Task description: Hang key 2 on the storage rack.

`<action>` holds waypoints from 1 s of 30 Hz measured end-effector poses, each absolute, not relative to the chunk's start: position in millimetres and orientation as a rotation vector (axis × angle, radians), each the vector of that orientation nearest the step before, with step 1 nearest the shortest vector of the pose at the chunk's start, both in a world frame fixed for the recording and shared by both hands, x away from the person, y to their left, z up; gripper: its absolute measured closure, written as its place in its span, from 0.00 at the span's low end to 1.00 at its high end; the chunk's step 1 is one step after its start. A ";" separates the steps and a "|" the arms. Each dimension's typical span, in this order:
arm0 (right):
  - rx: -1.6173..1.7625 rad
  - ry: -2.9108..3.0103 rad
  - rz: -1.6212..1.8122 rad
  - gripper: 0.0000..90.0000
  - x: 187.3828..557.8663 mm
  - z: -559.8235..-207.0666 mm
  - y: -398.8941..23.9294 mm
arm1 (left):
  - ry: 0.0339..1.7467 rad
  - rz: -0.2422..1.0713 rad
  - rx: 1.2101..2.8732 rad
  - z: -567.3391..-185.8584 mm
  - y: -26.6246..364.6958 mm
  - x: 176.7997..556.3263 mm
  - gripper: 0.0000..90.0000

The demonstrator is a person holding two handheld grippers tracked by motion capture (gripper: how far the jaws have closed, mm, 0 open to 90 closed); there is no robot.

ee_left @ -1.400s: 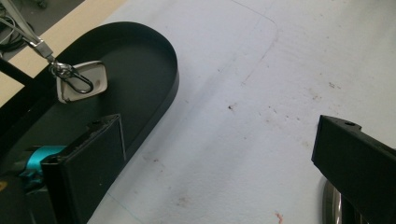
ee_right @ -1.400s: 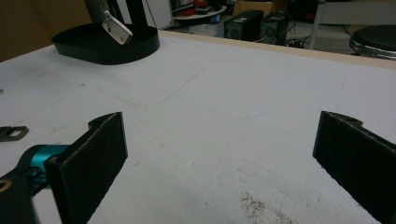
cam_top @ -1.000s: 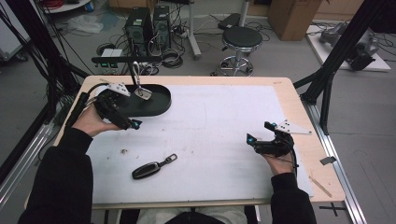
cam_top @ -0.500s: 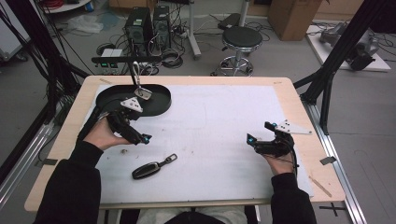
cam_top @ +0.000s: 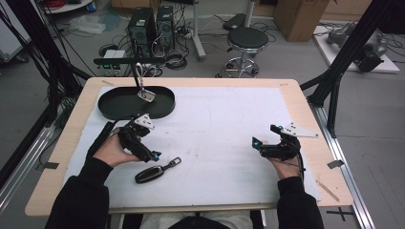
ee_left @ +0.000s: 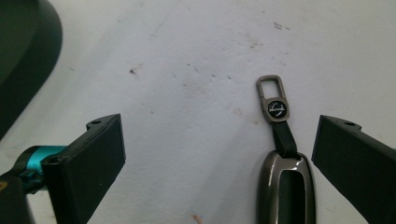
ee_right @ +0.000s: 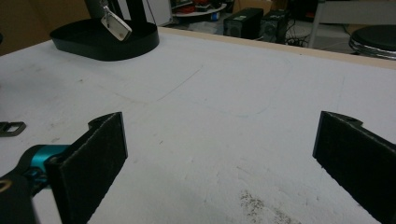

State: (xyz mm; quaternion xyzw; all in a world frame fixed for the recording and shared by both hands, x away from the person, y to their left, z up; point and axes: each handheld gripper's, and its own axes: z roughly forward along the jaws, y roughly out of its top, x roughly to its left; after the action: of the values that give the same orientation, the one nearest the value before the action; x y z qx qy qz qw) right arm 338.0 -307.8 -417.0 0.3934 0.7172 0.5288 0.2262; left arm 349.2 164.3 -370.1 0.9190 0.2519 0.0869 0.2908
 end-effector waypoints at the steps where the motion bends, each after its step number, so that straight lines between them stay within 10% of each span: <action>1: 1.082 1.977 1.456 0.02 338.1 -417.1 -307.7 | 0.674 0.228 2.449 -371.6 161.8 347.1 0.04; 30: 1.084 1.990 1.442 0.02 337.8 -417.5 -306.8 | 0.613 0.134 2.632 -408.1 125.2 318.4 0.17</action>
State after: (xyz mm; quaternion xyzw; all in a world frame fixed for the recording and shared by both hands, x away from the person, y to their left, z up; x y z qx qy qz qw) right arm 337.8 -306.8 -417.5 0.3931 0.7218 0.5230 0.2255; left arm 318.4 125.2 -408.1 0.9498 0.2212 0.0484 0.2160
